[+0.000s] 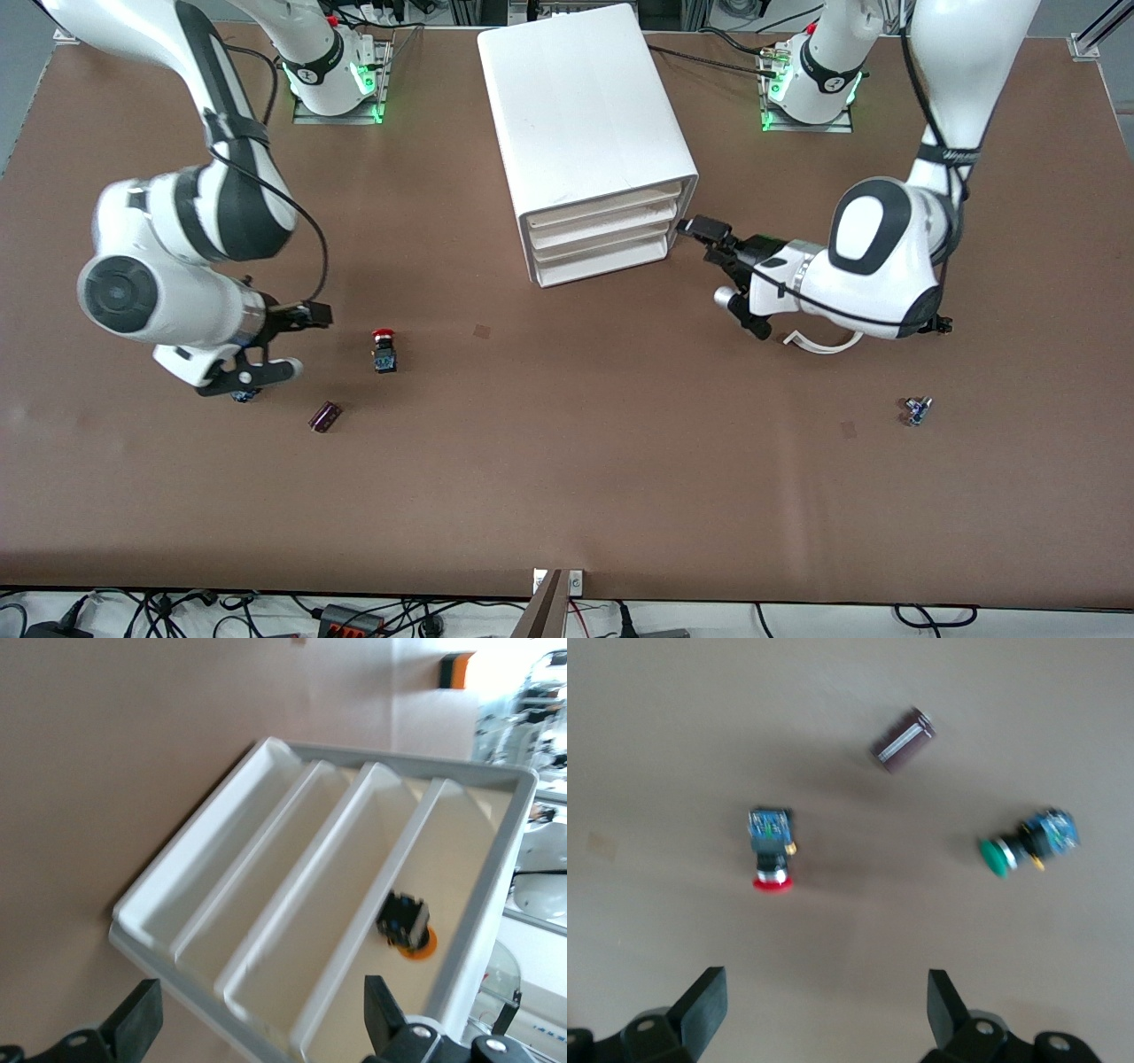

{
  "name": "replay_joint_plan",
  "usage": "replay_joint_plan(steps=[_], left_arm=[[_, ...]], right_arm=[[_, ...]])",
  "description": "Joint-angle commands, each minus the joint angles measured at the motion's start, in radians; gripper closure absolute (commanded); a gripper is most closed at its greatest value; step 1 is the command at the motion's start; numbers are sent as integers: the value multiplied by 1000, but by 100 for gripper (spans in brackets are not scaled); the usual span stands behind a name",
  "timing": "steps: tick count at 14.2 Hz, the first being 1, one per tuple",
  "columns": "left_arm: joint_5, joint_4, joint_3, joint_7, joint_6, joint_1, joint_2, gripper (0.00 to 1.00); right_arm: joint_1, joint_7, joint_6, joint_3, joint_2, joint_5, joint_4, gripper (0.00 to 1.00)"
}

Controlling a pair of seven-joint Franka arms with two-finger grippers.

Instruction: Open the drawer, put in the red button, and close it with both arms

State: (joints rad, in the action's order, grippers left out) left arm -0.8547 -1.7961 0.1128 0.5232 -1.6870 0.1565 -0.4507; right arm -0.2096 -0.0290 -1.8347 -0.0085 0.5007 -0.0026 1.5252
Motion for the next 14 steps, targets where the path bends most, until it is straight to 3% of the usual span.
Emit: replay_joint_plan(steps=[1, 3, 5, 7, 11, 14], left_arm=[[-183, -109, 25, 115, -97, -5, -9, 0], [-263, -169, 53, 190, -105, -3, -8, 0], [-265, -201, 56, 217, -102, 0, -8, 0], [-265, -229, 64, 271, -102, 20, -23, 9], [-268, -264, 68, 299, -106, 31, -25, 17], [-270, -263, 68, 404, -106, 52, -63, 60]], right_arm=[[-10, 8, -40, -2, 76, 22, -42, 0], [-42, -6, -101, -2, 133, 23, -42, 0], [-85, 3, -144, -4, 185, 18, -42, 0], [-99, 3, -184, -4, 220, 18, -42, 0], [-96, -9, -201, -4, 254, 19, -37, 0], [-97, -12, -202, -4, 271, 15, -36, 0]])
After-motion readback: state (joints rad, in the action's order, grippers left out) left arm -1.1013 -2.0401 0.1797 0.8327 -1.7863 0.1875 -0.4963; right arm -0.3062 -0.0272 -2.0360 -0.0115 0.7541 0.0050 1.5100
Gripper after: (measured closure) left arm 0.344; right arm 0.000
